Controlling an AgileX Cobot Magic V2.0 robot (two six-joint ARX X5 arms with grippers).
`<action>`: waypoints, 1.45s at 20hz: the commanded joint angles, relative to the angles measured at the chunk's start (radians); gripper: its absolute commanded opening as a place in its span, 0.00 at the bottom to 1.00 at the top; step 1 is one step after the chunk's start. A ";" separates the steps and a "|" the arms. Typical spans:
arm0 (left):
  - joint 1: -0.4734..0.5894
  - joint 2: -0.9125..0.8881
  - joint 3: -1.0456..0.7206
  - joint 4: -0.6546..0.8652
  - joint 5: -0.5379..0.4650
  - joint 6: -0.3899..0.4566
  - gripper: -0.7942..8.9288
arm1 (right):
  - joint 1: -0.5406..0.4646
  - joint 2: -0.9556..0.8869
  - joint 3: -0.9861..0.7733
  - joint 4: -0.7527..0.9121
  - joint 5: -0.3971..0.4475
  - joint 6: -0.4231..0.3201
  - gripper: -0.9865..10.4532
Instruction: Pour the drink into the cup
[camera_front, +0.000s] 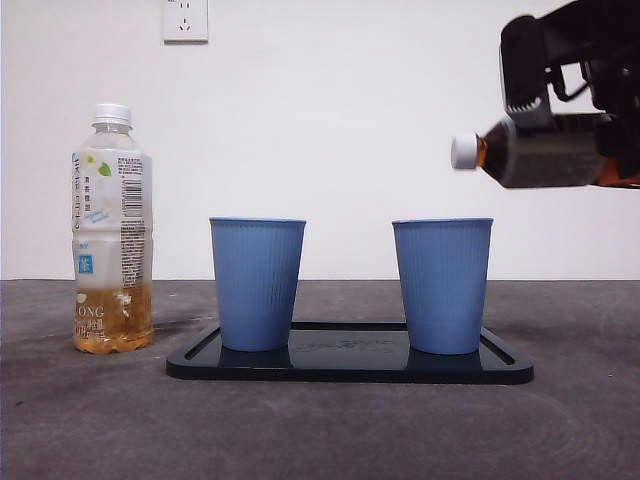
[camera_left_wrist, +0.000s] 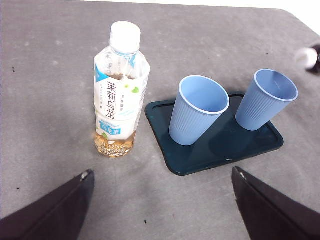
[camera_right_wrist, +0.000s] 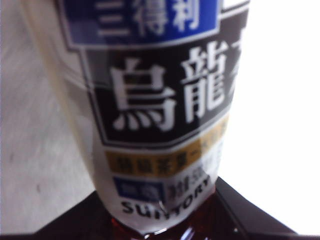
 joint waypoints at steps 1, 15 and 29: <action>-0.003 0.003 0.018 0.007 0.009 0.013 0.54 | -0.005 -0.034 0.060 0.032 -0.025 0.173 0.18; -0.003 0.003 0.018 0.006 0.009 0.012 0.54 | -0.206 -0.257 -0.153 0.335 -0.612 1.096 0.18; -0.003 0.003 0.018 0.011 0.009 0.013 0.54 | -0.243 0.153 -0.390 1.012 -0.729 1.184 0.18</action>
